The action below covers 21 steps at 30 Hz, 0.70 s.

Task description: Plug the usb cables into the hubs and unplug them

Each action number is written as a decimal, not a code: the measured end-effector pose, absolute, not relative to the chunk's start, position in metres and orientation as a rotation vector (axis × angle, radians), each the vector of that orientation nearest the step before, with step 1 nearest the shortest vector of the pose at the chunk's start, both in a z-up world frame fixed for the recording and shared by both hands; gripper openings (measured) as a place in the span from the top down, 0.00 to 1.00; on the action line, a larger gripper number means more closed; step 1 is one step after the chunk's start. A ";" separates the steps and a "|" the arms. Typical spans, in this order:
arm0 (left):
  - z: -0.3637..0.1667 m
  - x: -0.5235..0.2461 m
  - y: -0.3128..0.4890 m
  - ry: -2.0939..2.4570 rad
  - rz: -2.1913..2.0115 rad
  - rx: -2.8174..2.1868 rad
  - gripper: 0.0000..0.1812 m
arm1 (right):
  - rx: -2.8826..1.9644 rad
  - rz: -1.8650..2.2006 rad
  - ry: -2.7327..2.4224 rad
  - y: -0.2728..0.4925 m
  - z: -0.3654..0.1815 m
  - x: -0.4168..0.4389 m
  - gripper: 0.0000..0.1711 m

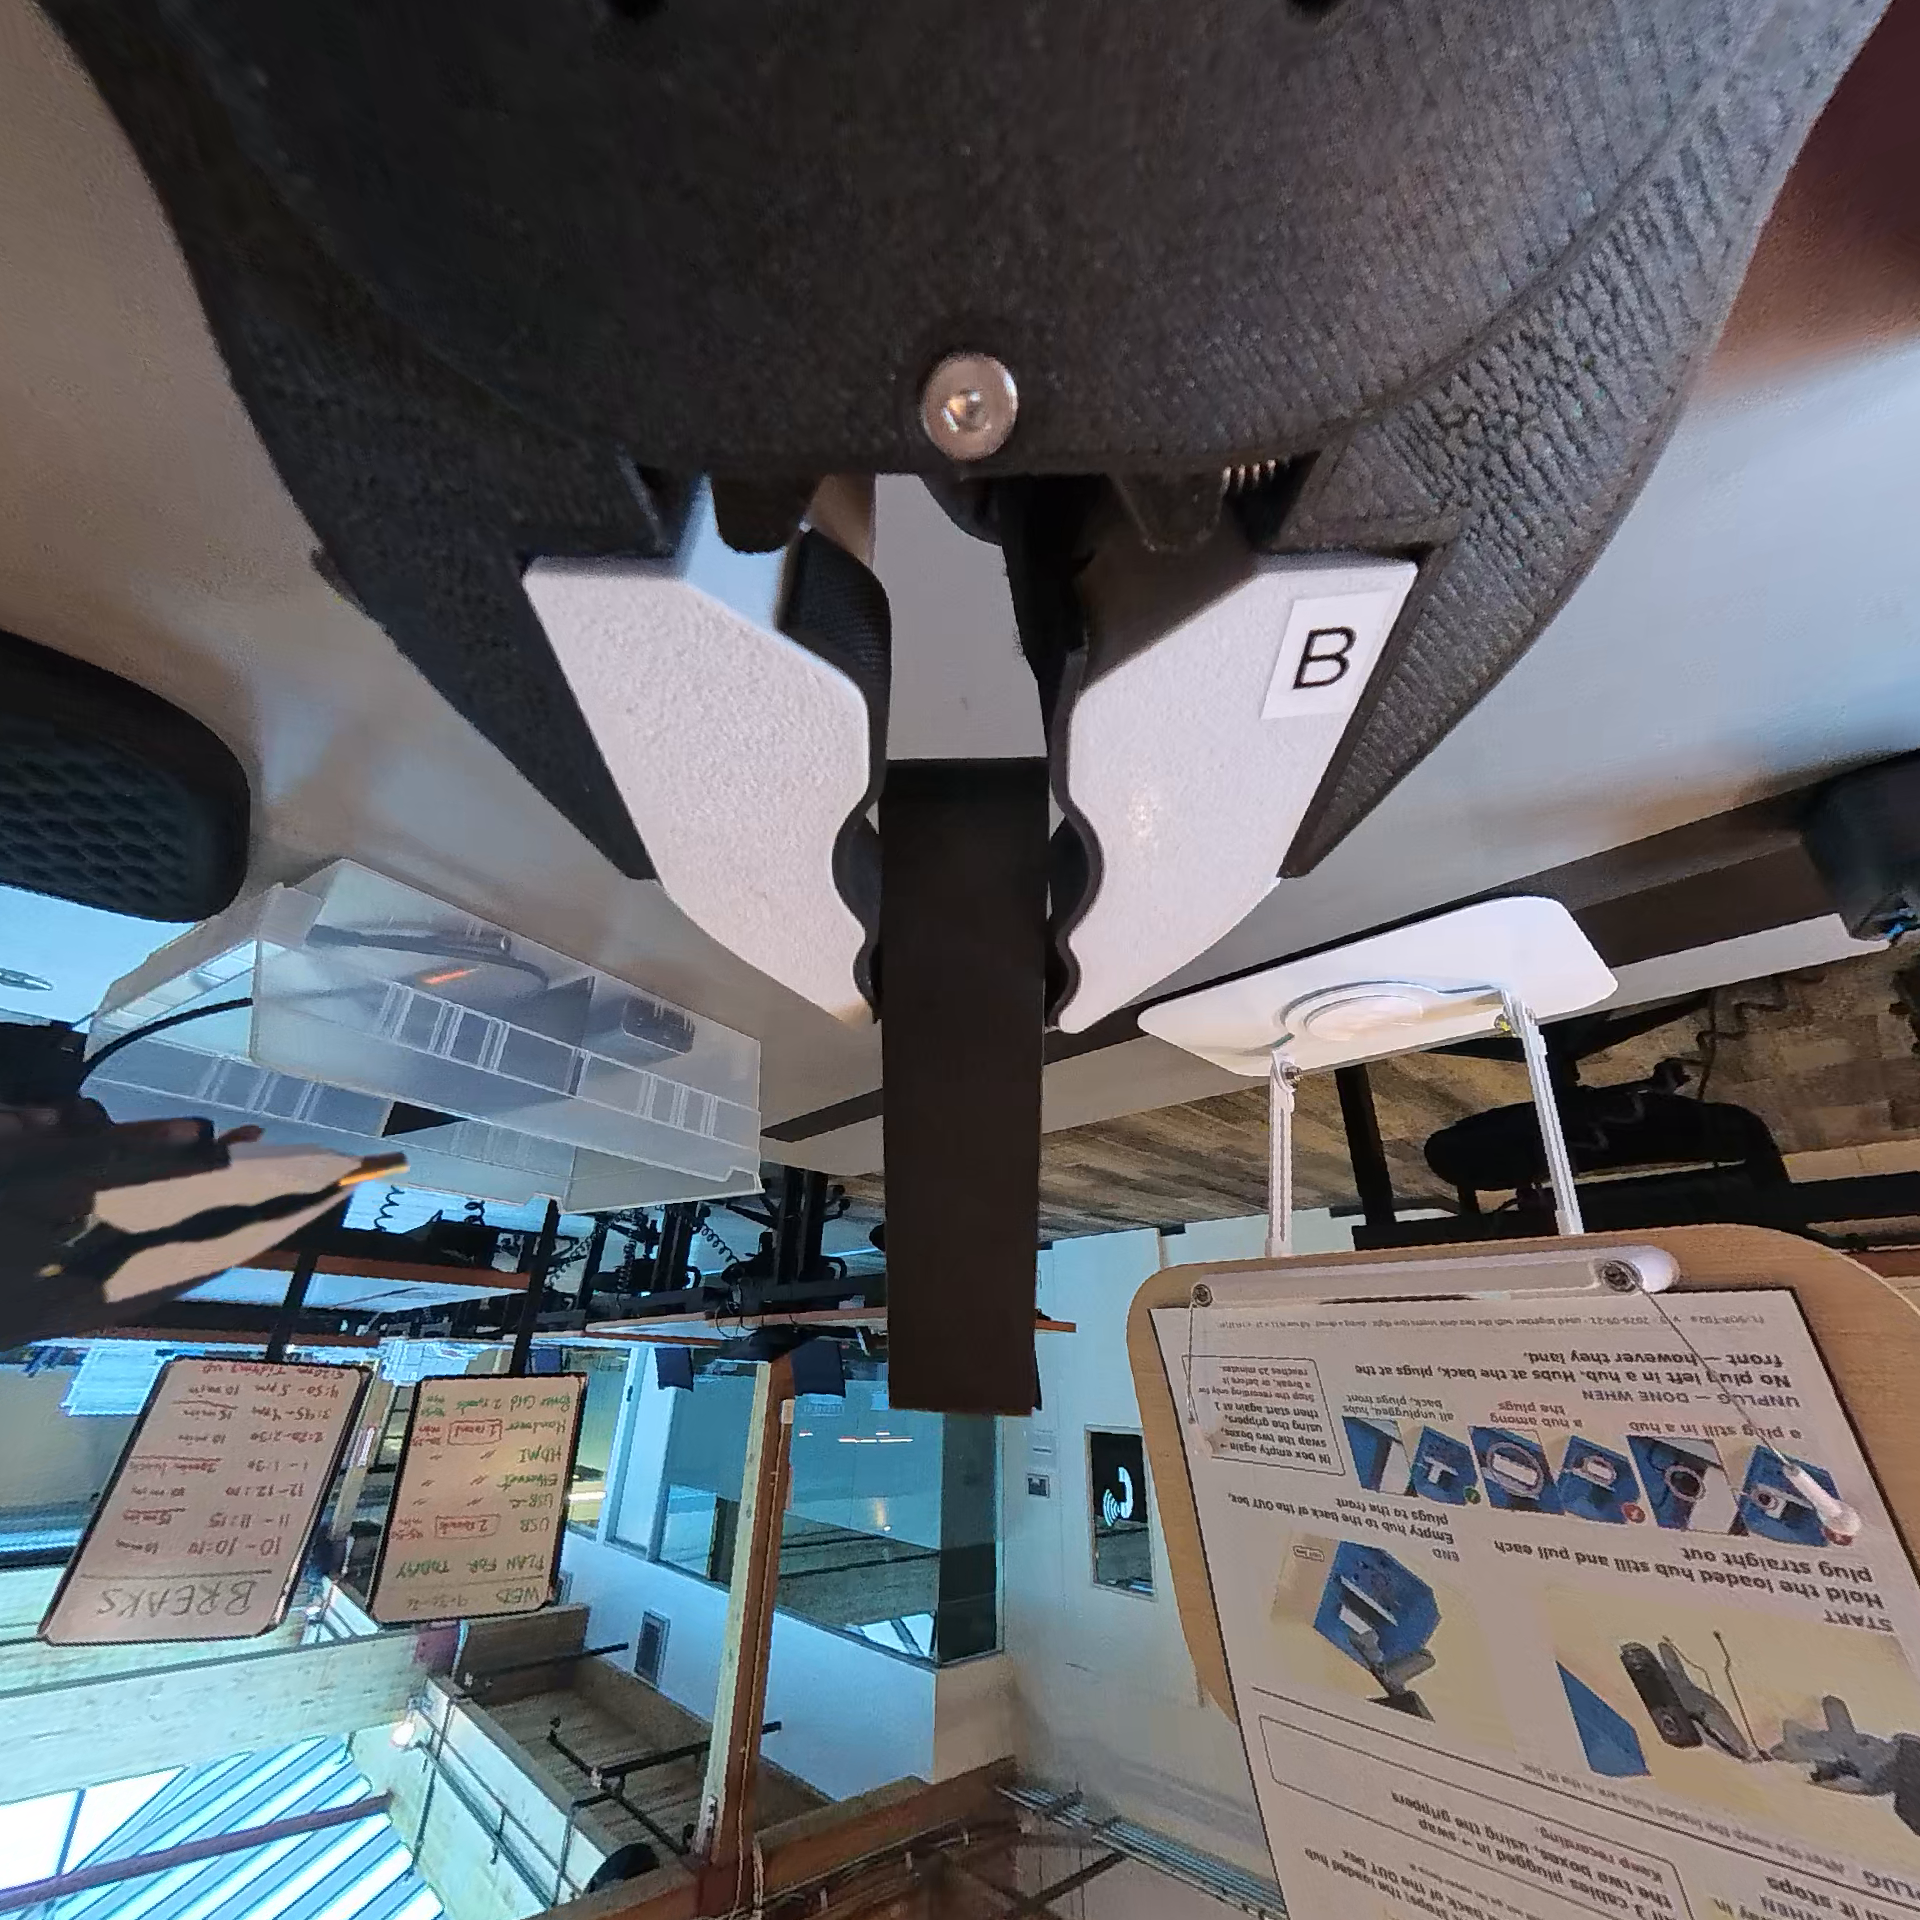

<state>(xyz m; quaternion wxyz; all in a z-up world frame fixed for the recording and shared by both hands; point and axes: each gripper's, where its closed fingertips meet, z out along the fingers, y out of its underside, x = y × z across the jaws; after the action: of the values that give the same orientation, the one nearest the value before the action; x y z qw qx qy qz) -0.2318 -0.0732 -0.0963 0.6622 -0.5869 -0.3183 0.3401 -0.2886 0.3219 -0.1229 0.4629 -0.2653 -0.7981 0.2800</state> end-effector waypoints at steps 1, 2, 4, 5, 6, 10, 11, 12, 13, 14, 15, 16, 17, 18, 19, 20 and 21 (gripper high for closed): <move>-0.096 -0.232 -0.073 -0.719 0.769 -1.328 0.85 | -0.643 0.656 -2.027 0.322 -0.129 -0.288 0.95; -0.096 -0.232 -0.073 -0.718 0.770 -1.328 0.85 | -0.626 0.624 -2.082 0.323 -0.134 -0.289 0.95; -0.096 -0.231 -0.073 -0.716 0.772 -1.327 0.85 | -0.558 0.583 -2.191 0.320 -0.143 -0.291 0.95; -0.096 -0.231 -0.073 -0.716 0.773 -1.327 0.85 | -0.525 0.568 -2.259 0.318 -0.148 -0.291 0.95; -0.095 -0.231 -0.073 -0.716 0.774 -1.327 0.85 | -0.506 0.548 -2.338 0.317 -0.155 -0.290 0.95; -0.094 -0.231 -0.074 -0.716 0.778 -1.321 0.85 | -0.499 0.372 -2.525 0.333 -0.177 -0.296 0.87; -0.094 -0.231 -0.074 -0.716 0.778 -1.319 0.85 | -0.512 0.351 -2.552 0.337 -0.181 -0.296 0.85; -0.094 -0.231 -0.074 -0.717 0.777 -1.318 0.85 | -0.532 0.341 -2.575 0.339 -0.183 -0.297 0.83; -0.094 -0.231 -0.074 -0.718 0.775 -1.319 0.85 | -0.550 0.332 -2.588 0.341 -0.185 -0.297 0.80; -0.095 -0.232 -0.074 -0.719 0.773 -1.319 0.84 | -0.566 0.316 -2.584 0.344 -0.185 -0.299 0.78; -0.095 -0.232 -0.074 -0.720 0.772 -1.319 0.85 | -0.576 0.316 -2.568 0.346 -0.182 -0.301 0.78; -0.095 -0.232 -0.074 -0.720 0.771 -1.320 0.85 | -0.586 0.348 -2.543 0.344 -0.177 -0.302 0.77; -0.095 -0.232 -0.073 -0.720 0.770 -1.321 0.85 | -0.602 0.409 -2.505 0.339 -0.168 -0.303 0.76; -0.096 -0.232 -0.073 -0.719 0.770 -1.322 0.85 | -0.620 0.489 -2.452 0.332 -0.157 -0.305 0.73; -0.096 -0.232 -0.072 -0.719 0.769 -1.322 0.85 | -0.638 0.579 -2.379 0.323 -0.143 -0.306 0.72; -0.097 -0.232 -0.072 -0.721 0.766 -1.323 0.85 | -0.643 0.688 -2.303 0.310 -0.126 -0.306 0.72; -0.097 -0.232 -0.071 -0.724 0.757 -1.322 0.85 | -0.631 0.816 -2.225 0.293 -0.107 -0.302 0.71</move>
<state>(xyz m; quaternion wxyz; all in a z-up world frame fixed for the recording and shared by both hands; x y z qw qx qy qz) -0.2323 -0.0713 -0.0974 0.6649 -0.5855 -0.3205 0.3352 -0.3024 0.2926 -0.1066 0.3379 -0.2423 -0.8539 0.3130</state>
